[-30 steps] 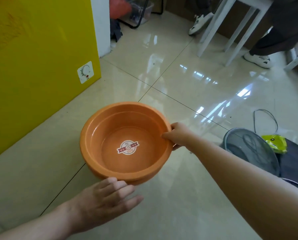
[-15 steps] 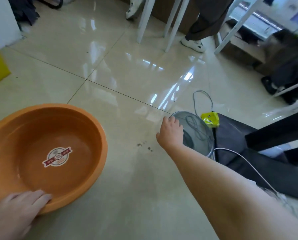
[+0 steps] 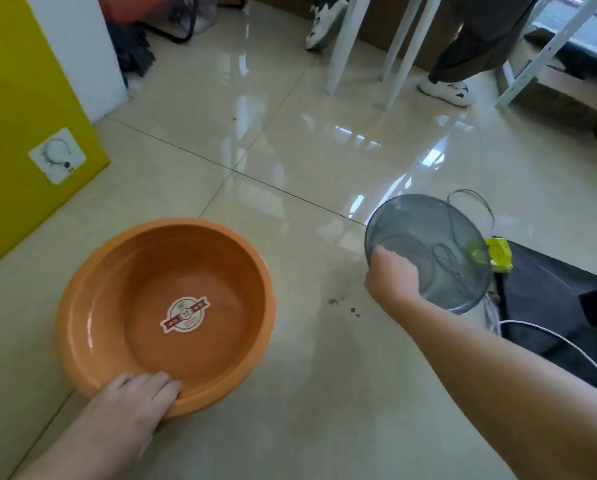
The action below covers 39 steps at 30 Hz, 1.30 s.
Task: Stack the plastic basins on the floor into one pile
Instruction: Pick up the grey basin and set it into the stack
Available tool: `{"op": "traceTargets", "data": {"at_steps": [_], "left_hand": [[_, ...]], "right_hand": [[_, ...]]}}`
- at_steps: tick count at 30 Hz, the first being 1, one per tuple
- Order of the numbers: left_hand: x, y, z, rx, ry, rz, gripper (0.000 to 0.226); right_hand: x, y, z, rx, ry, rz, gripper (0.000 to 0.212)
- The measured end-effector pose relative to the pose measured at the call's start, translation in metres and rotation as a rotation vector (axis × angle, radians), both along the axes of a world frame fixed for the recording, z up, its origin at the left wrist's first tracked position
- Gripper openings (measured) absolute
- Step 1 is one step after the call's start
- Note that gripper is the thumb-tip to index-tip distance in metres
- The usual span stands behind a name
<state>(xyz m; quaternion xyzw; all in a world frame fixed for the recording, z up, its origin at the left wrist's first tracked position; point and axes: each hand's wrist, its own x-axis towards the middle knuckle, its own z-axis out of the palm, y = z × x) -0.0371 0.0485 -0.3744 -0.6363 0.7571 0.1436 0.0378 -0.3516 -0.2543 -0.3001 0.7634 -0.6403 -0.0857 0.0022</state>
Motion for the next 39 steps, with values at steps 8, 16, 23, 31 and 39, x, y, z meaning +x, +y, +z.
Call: {"op": "traceTargets", "data": {"at_steps": [8, 16, 23, 31, 39], "left_hand": [[0.01, 0.011, 0.042, -0.118, 0.121, 0.097, 0.049], [0.068, 0.027, 0.049, -0.344, 0.248, 0.806, 0.041], [0.073, 0.036, 0.045, -0.178, 0.592, 0.928, 0.052], [0.062, 0.008, 0.052, -0.161, 0.776, 1.085, 0.06], [0.073, -0.002, 0.036, -0.117, 0.822, 1.154, 0.071]], "right_hand": [[0.176, 0.092, 0.066, -0.237, -0.228, 0.625, 0.009], [0.216, 0.224, 0.024, -0.346, -0.362, 1.23, 0.015], [0.213, 0.209, -0.002, 0.054, 0.054, 1.188, 0.023], [0.204, 0.188, 0.002, 0.333, -0.03, 1.147, 0.058], [0.182, 0.142, 0.016, 0.05, -0.353, 0.83, 0.033]]}}
